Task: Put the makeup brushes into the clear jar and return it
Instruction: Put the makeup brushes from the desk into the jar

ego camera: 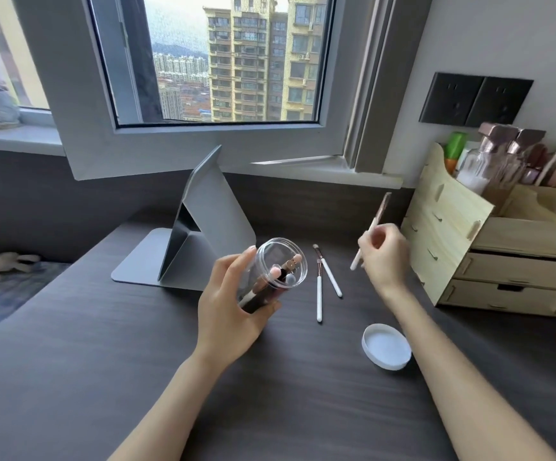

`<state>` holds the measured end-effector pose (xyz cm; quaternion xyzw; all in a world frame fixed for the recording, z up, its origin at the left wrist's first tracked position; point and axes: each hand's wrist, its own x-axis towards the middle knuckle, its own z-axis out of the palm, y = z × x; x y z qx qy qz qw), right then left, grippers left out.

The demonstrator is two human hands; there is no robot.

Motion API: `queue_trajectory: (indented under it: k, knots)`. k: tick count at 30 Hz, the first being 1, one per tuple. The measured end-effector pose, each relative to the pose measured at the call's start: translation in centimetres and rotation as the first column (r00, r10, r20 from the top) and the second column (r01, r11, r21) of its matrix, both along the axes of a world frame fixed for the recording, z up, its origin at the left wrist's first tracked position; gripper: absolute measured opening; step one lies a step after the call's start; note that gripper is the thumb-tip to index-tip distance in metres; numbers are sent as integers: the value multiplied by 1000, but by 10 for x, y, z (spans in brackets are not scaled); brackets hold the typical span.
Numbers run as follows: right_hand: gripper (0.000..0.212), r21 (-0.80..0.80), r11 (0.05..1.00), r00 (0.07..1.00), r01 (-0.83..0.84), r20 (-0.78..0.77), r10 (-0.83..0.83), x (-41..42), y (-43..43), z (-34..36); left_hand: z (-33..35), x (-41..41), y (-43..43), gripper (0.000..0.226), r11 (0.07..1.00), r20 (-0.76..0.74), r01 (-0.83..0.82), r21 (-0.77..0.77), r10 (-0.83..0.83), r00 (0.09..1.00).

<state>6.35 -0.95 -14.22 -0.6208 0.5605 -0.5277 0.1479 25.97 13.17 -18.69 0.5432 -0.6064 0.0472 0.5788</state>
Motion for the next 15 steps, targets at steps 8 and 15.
queue_trajectory:
  k: [8,15]
  knots:
    - [8,-215,804,671,-554,456,584,3,111,62,-2,-2,1,81,1000,46,13,9,-13,999]
    - [14,-257,848,875,-463,-284,392,18,101,31,-3,-4,2,81,998,75,63,25,-65,995]
